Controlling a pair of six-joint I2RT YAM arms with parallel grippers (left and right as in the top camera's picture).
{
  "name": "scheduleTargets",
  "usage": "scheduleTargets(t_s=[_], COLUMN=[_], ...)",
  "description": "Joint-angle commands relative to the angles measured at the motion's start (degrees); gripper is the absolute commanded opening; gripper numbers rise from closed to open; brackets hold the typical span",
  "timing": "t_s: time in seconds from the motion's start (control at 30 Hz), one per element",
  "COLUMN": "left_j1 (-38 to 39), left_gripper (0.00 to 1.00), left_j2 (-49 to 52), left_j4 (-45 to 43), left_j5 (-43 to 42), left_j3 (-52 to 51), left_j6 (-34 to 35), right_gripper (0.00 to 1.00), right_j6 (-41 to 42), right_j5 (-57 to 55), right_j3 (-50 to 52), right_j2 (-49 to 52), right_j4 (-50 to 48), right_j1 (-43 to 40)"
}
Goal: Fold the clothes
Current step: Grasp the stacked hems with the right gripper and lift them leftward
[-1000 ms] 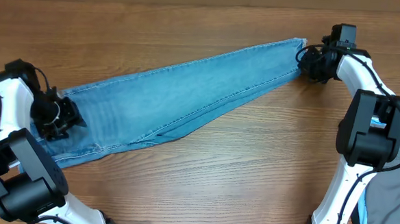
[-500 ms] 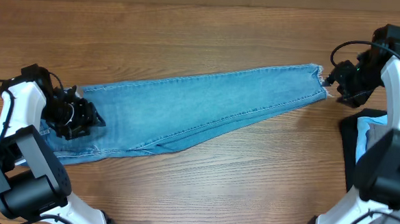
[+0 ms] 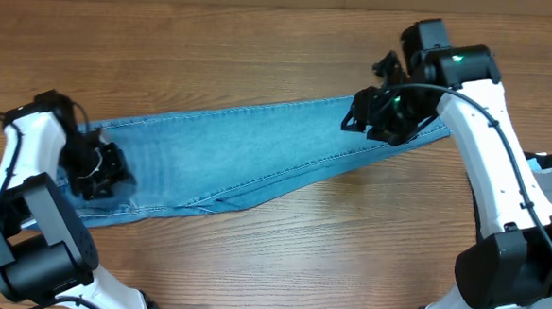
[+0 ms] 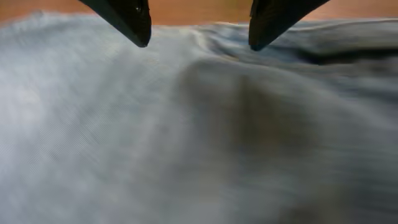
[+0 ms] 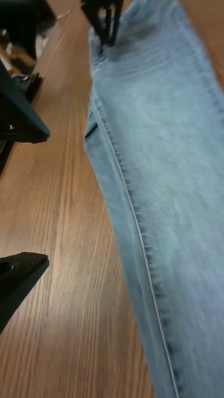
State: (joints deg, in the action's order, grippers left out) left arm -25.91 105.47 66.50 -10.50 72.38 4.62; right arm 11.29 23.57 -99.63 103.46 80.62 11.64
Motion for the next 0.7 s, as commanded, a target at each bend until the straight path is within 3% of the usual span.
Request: scheduleTargets(t_s=[0.0,0.1,0.23,0.37,0.5,0.67], left_j1=[-6.08,-9.2,-9.33,-6.05,-1.29,2.86], left_gripper=[0.57,0.56,0.52,0.57,0.61,0.64], left_j2=[-1.73,-1.7,-1.7,-1.7,-1.7,-1.7], left_j4=[-2.27,-4.13,-7.32,-9.4,-10.32,-10.54], left_j5=[3.43,1.16,-9.38,-10.19,-10.1,-9.86], left_j3=[0.0,-0.26,-2.58,-4.44,-4.66,-4.66], left_j6=[3.37,4.24,-2.54,-4.28,-6.01,-7.23], right_gripper=[0.65,0.66,0.66,0.71,0.8,0.81], right_j6=[0.46,3.32,5.07,4.46,-5.79,-5.79], right_j5=[-4.92,-11.76,-13.88,-13.6,-3.54,-4.28], right_j3=[0.33,1.22,3.87,5.66,5.66,5.66], right_j2=[-0.59,-0.57,1.42,6.16,13.31,20.33], right_j4=[-0.42,-2.43,-7.89,-13.79,-22.05,-28.68], right_j1=[0.28,-1.29,-10.03,-20.37,-28.87,-31.93])
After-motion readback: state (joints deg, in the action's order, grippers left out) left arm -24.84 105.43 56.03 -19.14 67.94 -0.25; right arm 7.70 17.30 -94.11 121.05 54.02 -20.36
